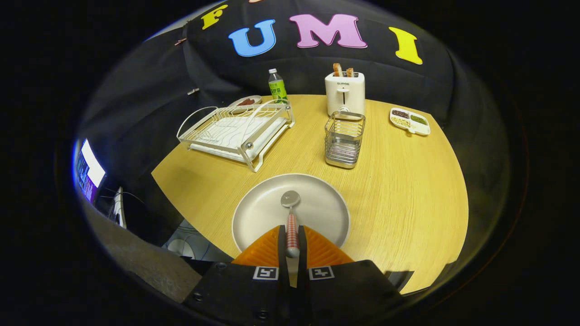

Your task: Take the plate from the dish rack, then take the spoon from the basket and place it into the plate.

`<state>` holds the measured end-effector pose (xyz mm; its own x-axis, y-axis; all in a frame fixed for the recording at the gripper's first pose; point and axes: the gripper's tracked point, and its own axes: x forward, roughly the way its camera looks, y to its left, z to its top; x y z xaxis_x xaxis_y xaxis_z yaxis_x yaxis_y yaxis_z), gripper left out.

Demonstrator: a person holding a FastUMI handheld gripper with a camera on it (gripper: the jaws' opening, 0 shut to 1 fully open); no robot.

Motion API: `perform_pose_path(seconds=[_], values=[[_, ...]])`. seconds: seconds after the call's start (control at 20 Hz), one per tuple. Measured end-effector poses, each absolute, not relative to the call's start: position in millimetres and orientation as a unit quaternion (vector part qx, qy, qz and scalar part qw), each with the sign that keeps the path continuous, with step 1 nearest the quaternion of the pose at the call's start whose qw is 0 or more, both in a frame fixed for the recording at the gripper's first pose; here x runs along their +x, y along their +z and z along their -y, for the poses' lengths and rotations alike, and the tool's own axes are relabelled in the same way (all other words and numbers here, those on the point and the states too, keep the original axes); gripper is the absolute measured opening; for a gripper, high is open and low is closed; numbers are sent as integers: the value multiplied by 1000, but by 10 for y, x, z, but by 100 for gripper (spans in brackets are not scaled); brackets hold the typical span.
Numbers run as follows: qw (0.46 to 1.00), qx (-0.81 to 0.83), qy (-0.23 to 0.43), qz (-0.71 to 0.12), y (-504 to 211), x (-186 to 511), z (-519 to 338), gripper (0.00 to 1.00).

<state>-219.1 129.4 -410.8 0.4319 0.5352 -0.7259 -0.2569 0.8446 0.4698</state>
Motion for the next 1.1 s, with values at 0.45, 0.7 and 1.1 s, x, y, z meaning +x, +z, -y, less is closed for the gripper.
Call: perform_pose_path(seconds=[0.45,0.7,1.1], values=[[805,121,222,-537,-4481,-2477,-1377,21],[814,133,199,-529,-4444,-2366,-1343,66],[868,105,160,-458,-3882,-1728,-947,99]])
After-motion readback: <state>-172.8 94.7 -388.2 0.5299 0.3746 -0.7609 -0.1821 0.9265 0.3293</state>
